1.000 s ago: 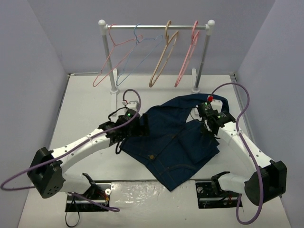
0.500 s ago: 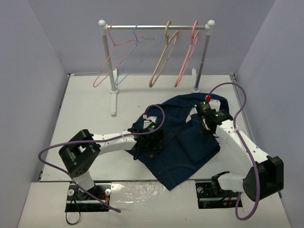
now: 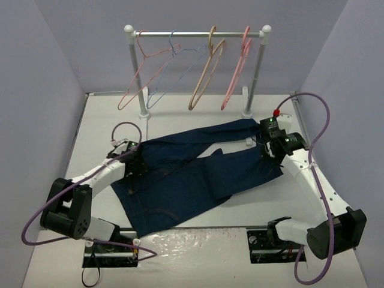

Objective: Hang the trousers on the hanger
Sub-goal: Flatten out the trousers at the center of the board.

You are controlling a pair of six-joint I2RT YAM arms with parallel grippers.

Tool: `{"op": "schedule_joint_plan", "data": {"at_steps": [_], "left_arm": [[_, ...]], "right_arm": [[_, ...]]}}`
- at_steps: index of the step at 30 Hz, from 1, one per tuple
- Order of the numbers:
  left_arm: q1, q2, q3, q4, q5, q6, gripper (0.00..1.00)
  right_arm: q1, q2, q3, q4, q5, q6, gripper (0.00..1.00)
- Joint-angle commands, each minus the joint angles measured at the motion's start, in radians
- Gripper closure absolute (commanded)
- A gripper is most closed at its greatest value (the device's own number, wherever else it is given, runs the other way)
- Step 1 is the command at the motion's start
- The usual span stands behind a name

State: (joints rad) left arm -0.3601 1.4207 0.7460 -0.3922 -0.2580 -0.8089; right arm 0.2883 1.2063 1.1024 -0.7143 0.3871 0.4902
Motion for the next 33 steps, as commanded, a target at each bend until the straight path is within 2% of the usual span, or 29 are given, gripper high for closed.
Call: {"op": "schedule_joint_plan", "data": {"at_steps": [1, 4, 8, 10, 12, 14, 16, 18, 23, 26, 30, 33], "left_arm": [[0.101, -0.109, 0.049, -0.131, -0.117, 0.089, 0.26], [0.128, -0.127, 0.121, -0.129, -0.105, 0.175, 0.25], [0.05, -0.198, 0.183, -0.081, 0.11, 0.247, 0.21], [-0.113, -0.213, 0.198, -0.05, 0.166, 0.214, 0.2], [-0.223, -0.205, 0.191, -0.006, 0.191, 0.156, 0.19], [-0.281, -0.17, 0.17, 0.043, 0.206, 0.089, 0.19], [-0.398, -0.082, 0.137, 0.093, 0.224, 0.002, 0.18], [-0.431, -0.003, 0.119, 0.101, 0.231, -0.049, 0.18], [-0.422, 0.049, 0.037, 0.104, 0.244, -0.105, 0.19], [-0.366, 0.094, 0.009, 0.059, 0.258, -0.126, 0.19], [-0.157, 0.071, -0.091, 0.049, 0.321, -0.132, 0.18], [0.002, 0.007, -0.075, -0.024, 0.249, -0.08, 0.19]], "right_arm": [[-0.021, -0.03, 0.097, -0.049, 0.072, -0.033, 1.0], [-0.021, -0.023, 0.098, -0.05, 0.041, -0.039, 1.0], [-0.02, -0.01, 0.052, -0.043, 0.022, -0.034, 1.0], [-0.02, -0.003, 0.029, -0.039, 0.025, -0.033, 1.0], [-0.02, 0.001, 0.014, -0.035, 0.031, -0.026, 1.0], [-0.02, 0.007, 0.005, -0.033, 0.036, -0.022, 1.0], [-0.021, 0.024, 0.005, -0.031, 0.042, -0.019, 1.0], [-0.021, 0.033, 0.01, -0.029, 0.042, -0.019, 1.0], [-0.023, 0.033, 0.014, -0.024, 0.039, -0.015, 1.0], [-0.021, 0.028, -0.001, -0.023, 0.033, -0.003, 0.98], [-0.024, 0.016, -0.03, -0.022, 0.014, 0.009, 0.97], [-0.024, 0.001, -0.05, -0.026, -0.009, 0.029, 0.97]]}}
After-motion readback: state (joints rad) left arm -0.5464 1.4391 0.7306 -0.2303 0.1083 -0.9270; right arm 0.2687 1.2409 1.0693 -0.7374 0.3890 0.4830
